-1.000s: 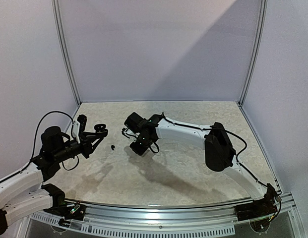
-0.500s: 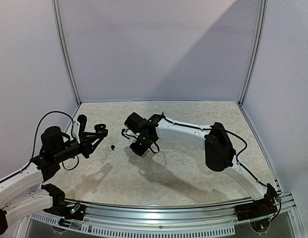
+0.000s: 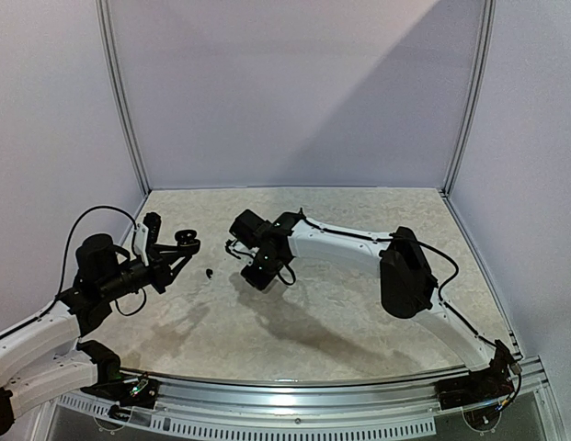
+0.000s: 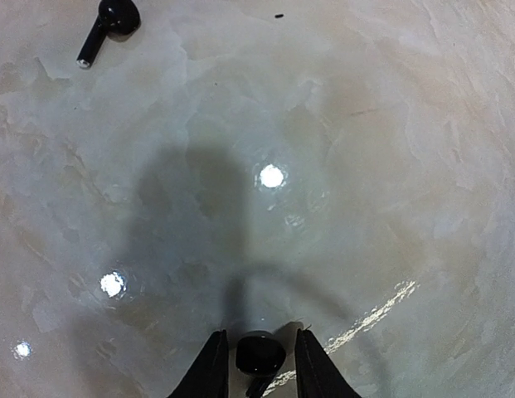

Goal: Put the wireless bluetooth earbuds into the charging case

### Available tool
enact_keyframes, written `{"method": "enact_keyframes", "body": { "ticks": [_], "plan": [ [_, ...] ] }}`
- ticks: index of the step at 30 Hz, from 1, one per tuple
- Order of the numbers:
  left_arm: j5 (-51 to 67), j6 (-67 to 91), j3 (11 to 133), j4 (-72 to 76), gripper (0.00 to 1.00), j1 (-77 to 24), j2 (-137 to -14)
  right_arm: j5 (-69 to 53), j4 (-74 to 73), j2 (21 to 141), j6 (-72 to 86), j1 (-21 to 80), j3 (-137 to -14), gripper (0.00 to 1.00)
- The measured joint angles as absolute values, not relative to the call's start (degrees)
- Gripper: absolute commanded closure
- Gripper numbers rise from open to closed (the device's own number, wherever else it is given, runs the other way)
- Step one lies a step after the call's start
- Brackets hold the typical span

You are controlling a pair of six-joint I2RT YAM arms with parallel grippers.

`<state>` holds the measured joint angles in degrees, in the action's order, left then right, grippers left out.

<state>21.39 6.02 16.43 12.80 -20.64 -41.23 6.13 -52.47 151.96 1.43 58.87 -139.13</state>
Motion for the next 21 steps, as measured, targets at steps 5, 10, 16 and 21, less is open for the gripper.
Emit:
{"method": "enact_keyframes", "body": {
  "ticks": [5,10,16,21],
  "plan": [
    [21.4,6.0,16.4,12.8,1.00,-20.6,-41.2,6.6,-53.1,151.9,1.4,58.9,-139.1,0.77],
    [21.4,6.0,16.4,12.8,1.00,-20.6,-41.2,6.4,-53.1,151.8,1.3,58.9,-139.1,0.88],
    [21.4,5.9,16.4,12.8,1.00,-20.6,-41.2,5.6,-53.0,151.8,1.2,58.9,-139.0,1.00],
    [21.6,5.1,16.4,12.8,1.00,-20.6,-41.2,3.6,-51.7,150.8,1.2,58.3,-137.5,1.00]
  ]
}}
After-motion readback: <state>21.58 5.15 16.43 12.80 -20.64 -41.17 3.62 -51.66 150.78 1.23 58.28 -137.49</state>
